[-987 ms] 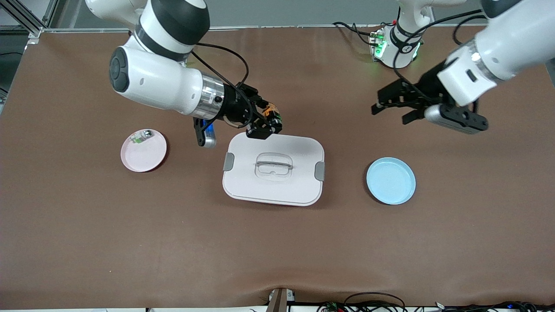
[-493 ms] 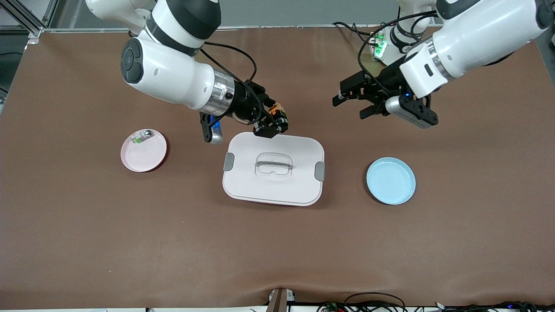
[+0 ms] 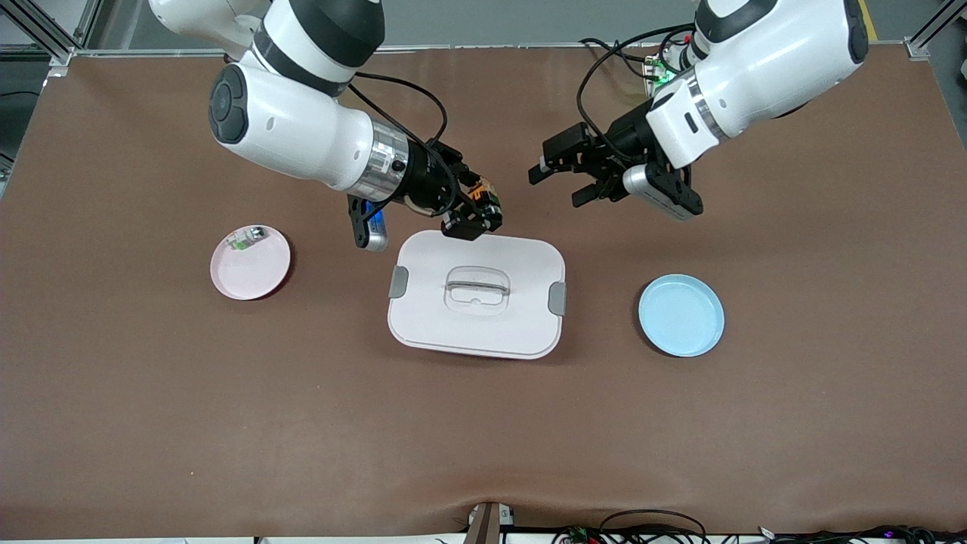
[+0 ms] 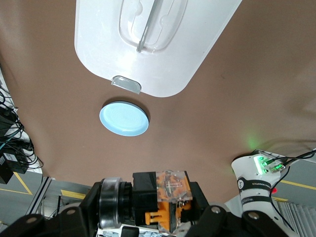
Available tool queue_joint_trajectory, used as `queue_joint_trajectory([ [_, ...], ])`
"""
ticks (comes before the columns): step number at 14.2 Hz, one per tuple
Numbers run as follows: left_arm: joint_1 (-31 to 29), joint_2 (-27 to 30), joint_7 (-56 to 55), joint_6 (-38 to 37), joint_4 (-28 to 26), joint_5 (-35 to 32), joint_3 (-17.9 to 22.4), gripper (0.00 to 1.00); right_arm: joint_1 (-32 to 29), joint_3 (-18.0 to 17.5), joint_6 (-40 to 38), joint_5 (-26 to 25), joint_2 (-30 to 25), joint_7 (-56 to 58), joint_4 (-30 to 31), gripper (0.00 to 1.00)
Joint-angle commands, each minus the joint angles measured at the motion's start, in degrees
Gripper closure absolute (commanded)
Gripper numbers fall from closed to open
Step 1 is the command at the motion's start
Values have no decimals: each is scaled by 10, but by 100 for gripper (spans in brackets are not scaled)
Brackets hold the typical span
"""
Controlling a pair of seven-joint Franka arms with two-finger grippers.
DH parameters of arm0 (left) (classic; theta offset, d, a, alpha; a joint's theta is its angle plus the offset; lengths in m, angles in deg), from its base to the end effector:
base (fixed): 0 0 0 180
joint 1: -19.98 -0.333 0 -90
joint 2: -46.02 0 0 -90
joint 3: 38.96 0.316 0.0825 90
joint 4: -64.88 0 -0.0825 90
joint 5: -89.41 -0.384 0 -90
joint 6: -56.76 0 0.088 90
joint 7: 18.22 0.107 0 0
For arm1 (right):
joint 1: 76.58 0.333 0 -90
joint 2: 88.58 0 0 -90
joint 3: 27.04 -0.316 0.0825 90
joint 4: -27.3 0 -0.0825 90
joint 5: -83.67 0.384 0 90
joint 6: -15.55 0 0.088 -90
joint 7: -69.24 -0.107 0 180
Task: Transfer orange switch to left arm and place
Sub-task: 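Close the left gripper on the switch held by the right gripper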
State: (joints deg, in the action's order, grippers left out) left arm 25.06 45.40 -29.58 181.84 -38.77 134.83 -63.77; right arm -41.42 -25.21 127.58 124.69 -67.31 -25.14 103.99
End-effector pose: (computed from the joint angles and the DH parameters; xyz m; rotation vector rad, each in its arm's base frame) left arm 0.5086 -0.3214 0.5760 2.3408 0.0339 0.0806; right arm 0.5560 0.4226 0.5594 -2.0619 1.4969 0.6764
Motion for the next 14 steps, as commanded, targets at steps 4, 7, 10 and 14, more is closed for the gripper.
queue_joint_trajectory([
  [4,-2,12,11,23,-17,37,-26,15,8,5,-1,-8,12,-16,-20,75],
  [7,6,-11,11,80,-16,38,-44,16,8,5,-1,-8,12,-16,-20,75],
  [10,12,-39,11,137,-16,38,-66,17,8,5,-1,-9,13,-15,-20,75],
  [14,44,-59,3,197,-18,38,-66,22,9,5,-1,-9,13,-15,-20,75],
])
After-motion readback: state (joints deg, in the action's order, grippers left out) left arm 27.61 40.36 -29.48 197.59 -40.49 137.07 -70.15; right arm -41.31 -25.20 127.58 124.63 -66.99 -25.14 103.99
